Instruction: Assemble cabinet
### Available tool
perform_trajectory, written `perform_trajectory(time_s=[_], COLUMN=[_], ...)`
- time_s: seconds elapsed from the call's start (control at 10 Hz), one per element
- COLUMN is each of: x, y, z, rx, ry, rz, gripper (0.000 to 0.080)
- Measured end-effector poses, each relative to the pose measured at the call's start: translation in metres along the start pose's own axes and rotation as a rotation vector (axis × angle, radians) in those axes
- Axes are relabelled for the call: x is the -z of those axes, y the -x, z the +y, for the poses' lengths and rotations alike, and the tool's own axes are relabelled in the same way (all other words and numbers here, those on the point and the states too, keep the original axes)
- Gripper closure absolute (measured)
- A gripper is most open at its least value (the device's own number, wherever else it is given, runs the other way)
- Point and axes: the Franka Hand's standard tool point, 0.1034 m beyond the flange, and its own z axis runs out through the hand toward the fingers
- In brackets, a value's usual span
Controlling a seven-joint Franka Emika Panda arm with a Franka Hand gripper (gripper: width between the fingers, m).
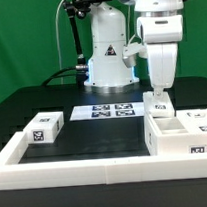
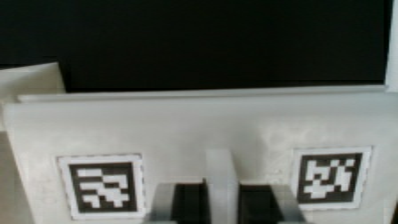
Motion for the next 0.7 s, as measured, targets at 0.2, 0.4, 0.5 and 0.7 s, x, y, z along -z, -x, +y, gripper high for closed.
perform_trajectory(time_s=[0.2,0.4,0.5,0.7], x=[0.0001,-0.0007,-0.0010,-0.0013], y=[0.0021,0.0047,0.0068,0.0069], z=[0.0012,0.0014,0.0014,0.0012], rx=[0.028,0.032,0.029,0.029], ry=[0.006,0.006,0.005,0.004], rz=[0.004,0.006,0.006,0.005], gripper=[0.0729,0.0729,0.0729,0.0729])
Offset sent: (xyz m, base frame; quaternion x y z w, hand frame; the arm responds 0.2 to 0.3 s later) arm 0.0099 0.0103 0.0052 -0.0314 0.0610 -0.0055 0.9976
